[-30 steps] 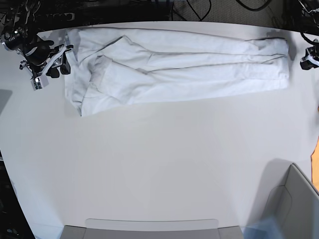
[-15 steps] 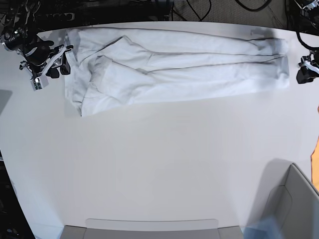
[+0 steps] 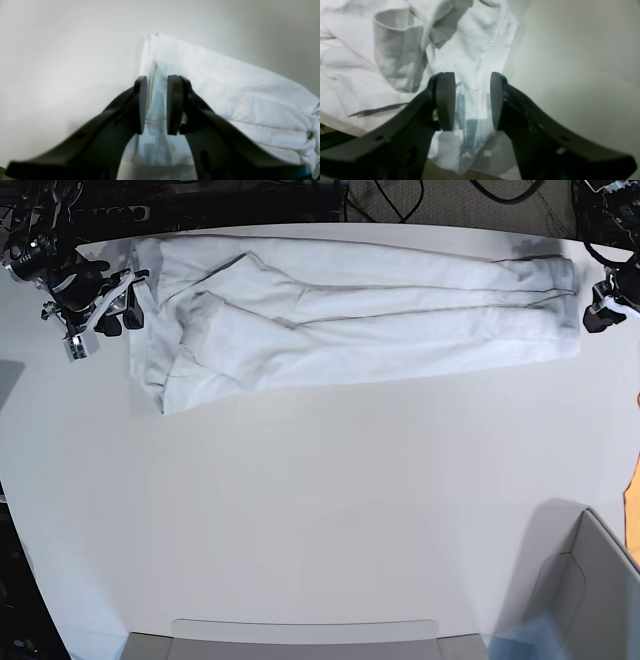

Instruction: Fold the T-shirt properly

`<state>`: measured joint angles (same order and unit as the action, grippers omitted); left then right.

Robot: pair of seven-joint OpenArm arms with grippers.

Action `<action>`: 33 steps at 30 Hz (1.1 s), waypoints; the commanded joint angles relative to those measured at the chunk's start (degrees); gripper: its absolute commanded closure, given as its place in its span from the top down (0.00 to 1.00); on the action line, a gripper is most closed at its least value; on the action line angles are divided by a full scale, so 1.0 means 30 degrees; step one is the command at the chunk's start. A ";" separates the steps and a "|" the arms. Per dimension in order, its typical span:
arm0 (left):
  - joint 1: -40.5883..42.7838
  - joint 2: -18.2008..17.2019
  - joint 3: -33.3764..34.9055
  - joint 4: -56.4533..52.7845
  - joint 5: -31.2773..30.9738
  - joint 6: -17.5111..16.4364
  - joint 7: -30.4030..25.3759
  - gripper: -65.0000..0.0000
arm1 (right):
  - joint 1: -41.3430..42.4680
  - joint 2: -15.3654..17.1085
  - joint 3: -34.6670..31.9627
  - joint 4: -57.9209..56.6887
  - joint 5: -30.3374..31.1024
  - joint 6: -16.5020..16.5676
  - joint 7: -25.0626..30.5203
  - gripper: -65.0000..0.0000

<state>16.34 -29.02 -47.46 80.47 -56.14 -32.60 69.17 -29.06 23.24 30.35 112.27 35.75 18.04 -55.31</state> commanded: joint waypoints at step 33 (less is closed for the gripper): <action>0.0869 -0.1508 0.8011 -0.3247 0.3373 0.0947 -0.4228 0.40 | 0.0001 0.0442 0.0126 0.0277 0.0114 0.0096 0.0341 0.36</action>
<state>18.41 -33.69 -24.27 71.02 -47.92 -29.78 52.80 -29.21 23.49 30.35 112.27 35.75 18.02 -55.31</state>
